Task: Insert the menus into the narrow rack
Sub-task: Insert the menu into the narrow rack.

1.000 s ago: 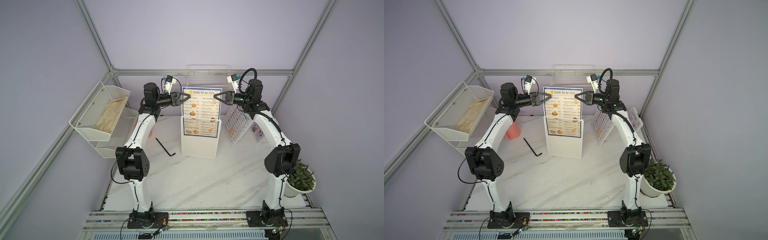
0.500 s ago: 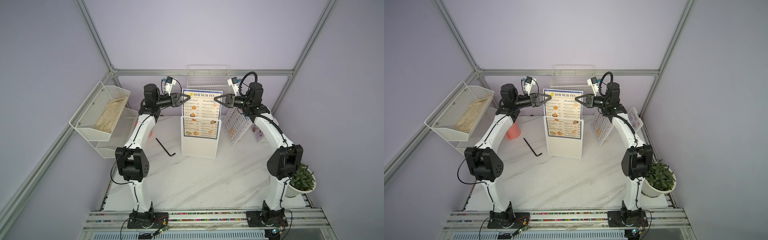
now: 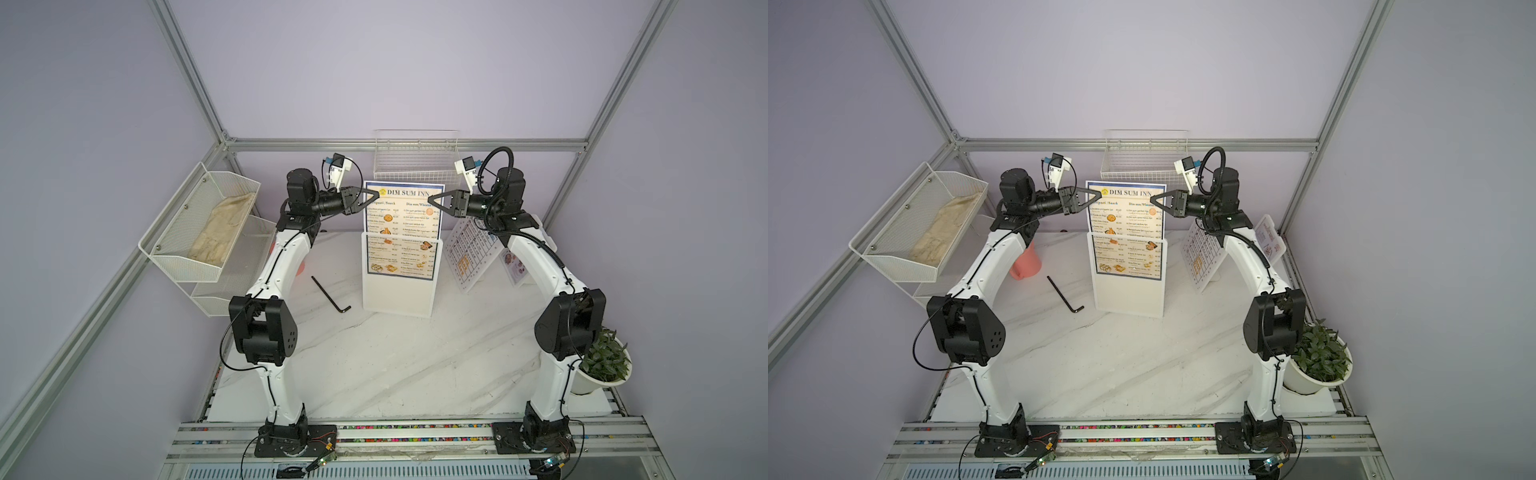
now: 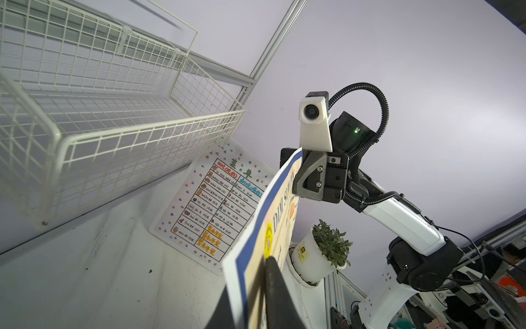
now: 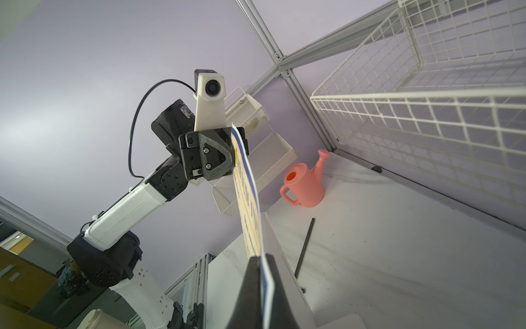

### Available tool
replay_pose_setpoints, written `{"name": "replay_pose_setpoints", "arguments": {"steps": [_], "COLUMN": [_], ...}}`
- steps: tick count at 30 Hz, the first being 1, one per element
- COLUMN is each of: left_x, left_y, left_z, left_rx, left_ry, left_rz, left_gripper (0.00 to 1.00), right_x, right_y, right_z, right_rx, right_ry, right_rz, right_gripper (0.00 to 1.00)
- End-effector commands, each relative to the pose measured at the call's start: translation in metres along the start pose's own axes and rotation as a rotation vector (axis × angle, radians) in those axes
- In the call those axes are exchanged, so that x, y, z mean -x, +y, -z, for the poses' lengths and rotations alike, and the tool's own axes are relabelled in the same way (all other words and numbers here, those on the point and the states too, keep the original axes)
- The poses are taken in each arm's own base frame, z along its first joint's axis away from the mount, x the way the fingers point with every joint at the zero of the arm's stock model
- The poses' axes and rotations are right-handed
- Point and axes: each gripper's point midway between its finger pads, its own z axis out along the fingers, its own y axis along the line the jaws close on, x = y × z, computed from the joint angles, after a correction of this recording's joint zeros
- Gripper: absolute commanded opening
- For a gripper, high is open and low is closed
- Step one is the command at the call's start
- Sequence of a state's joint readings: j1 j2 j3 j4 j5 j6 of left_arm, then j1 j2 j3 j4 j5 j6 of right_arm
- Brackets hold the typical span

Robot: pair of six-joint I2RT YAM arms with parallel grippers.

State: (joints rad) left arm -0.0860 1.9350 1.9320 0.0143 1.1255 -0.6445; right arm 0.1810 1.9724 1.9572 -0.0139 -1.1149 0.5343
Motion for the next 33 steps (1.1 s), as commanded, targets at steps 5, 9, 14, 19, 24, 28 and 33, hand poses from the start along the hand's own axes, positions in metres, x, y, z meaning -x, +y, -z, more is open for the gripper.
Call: {"name": "replay_pose_setpoints", "arguments": {"steps": [5, 9, 14, 19, 24, 28, 33], "left_x": [0.011, 0.011, 0.013, 0.012, 0.008, 0.003, -0.002], "left_y": [-0.024, -0.023, -0.025, -0.026, -0.024, -0.022, -0.019], "left_z": [0.006, 0.006, 0.006, 0.007, 0.008, 0.008, 0.009], "left_rx": [-0.024, -0.023, -0.024, -0.024, -0.021, -0.018, -0.013], "left_ry": [-0.020, -0.020, -0.021, -0.021, -0.020, -0.019, -0.015], "left_rz": [-0.070, -0.067, -0.071, -0.072, -0.069, -0.061, -0.052], "left_gripper": [0.10, 0.10, 0.11, 0.23, 0.41, 0.41, 0.41], "right_x": [0.025, 0.027, 0.025, 0.022, 0.018, 0.014, 0.011], "right_y": [0.027, 0.027, 0.024, 0.022, 0.021, 0.020, 0.020], "right_z": [0.006, 0.005, 0.005, 0.006, 0.006, 0.007, 0.009], "right_rx": [0.014, 0.010, 0.007, -0.001, 0.003, 0.003, 0.003], "right_ry": [-0.035, -0.031, -0.028, -0.031, -0.038, -0.038, -0.039], "right_rz": [0.089, 0.093, 0.086, 0.081, 0.071, 0.065, 0.061], "right_gripper": [0.14, 0.19, 0.14, 0.03, 0.00, 0.00, 0.00]}}
